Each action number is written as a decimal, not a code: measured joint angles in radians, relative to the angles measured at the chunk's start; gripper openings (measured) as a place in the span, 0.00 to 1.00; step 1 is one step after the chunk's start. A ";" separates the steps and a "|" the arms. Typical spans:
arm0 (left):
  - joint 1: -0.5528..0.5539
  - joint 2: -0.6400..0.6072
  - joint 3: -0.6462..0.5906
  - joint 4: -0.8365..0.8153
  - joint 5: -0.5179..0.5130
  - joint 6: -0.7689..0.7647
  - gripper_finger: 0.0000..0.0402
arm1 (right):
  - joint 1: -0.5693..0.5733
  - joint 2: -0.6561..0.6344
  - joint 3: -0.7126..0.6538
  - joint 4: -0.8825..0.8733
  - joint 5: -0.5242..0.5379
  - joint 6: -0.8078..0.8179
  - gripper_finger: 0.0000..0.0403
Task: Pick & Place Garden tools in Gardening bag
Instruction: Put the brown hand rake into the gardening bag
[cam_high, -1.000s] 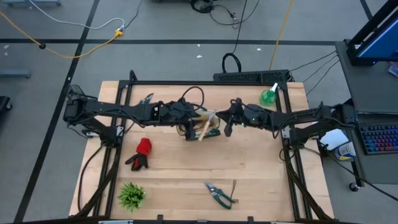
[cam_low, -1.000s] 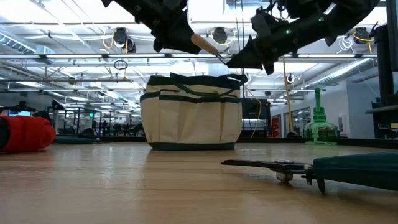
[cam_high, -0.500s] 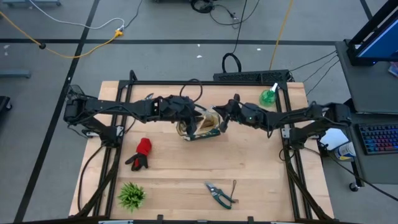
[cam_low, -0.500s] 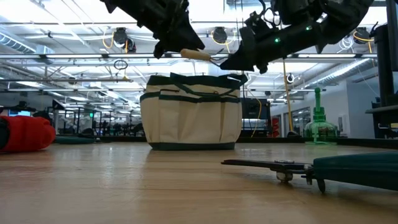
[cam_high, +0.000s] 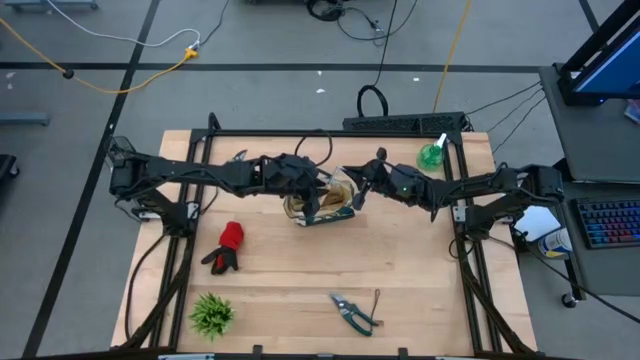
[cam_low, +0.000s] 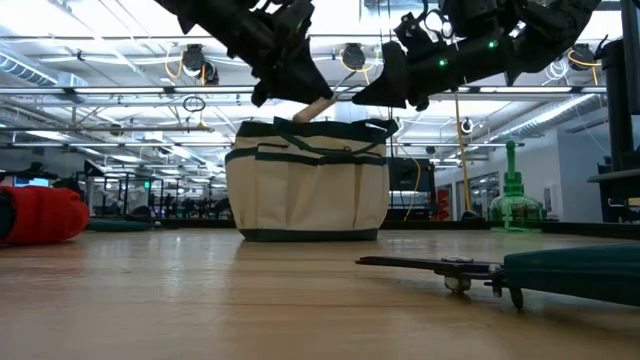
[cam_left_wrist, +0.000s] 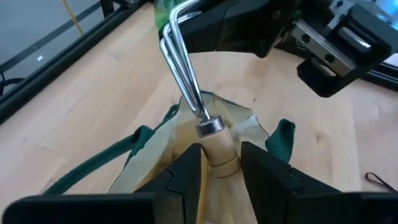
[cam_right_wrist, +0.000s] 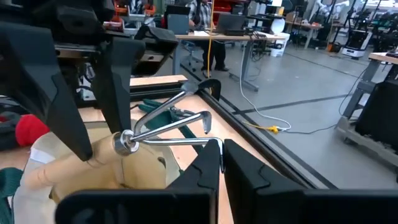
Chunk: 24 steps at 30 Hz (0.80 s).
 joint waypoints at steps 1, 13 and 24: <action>0.000 -0.001 0.000 0.004 0.000 0.010 0.29 | 0.000 0.000 0.000 0.002 0.000 0.000 0.01; 0.012 -0.001 0.000 0.039 -0.004 0.020 0.29 | 0.000 -0.001 0.000 0.092 -0.005 -0.018 0.01; 0.017 -0.001 0.000 0.055 -0.024 0.100 0.22 | 0.000 -0.001 0.000 0.129 -0.009 -0.036 0.01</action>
